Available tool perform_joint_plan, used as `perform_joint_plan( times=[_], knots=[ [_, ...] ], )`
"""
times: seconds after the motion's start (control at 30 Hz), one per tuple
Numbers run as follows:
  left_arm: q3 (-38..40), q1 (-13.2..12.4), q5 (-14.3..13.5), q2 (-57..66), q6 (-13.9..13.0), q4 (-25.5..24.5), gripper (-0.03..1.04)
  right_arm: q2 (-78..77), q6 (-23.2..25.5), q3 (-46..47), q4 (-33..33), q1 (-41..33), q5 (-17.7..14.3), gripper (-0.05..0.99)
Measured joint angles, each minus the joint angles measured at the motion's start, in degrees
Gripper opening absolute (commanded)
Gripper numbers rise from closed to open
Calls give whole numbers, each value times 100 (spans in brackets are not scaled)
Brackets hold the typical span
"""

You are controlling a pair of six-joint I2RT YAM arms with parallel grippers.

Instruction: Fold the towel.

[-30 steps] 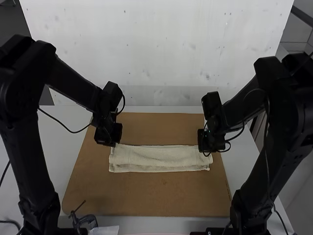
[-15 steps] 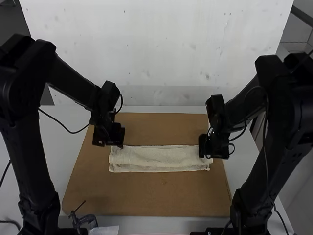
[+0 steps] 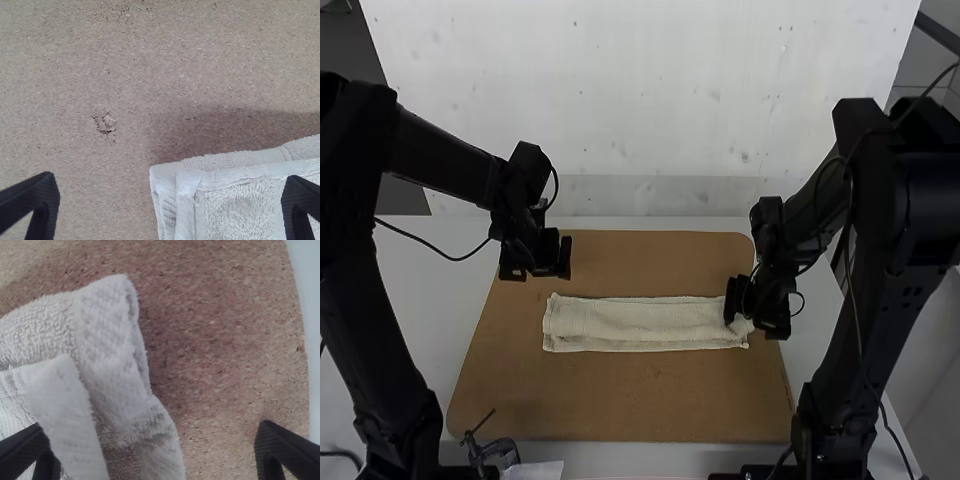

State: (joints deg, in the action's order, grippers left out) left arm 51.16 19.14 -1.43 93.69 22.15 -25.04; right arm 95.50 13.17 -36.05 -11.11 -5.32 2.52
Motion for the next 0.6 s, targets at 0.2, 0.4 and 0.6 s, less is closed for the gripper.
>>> perform_joint_plan(
  times=[0.2, 0.4, 0.6],
  knots=[
    [0, -127, 0, -81, 0, -2, 100, 61, 168, -37, -33, 101, -192, 28],
    [-7, -166, 0, -164, -2, -2, 100, 136, 192, -81, 92, 94, 140, 1],
    [-85, -190, 0, -201, -2, 2, 100, 133, 192, -120, 2, 127, 197, 1]
  ],
)
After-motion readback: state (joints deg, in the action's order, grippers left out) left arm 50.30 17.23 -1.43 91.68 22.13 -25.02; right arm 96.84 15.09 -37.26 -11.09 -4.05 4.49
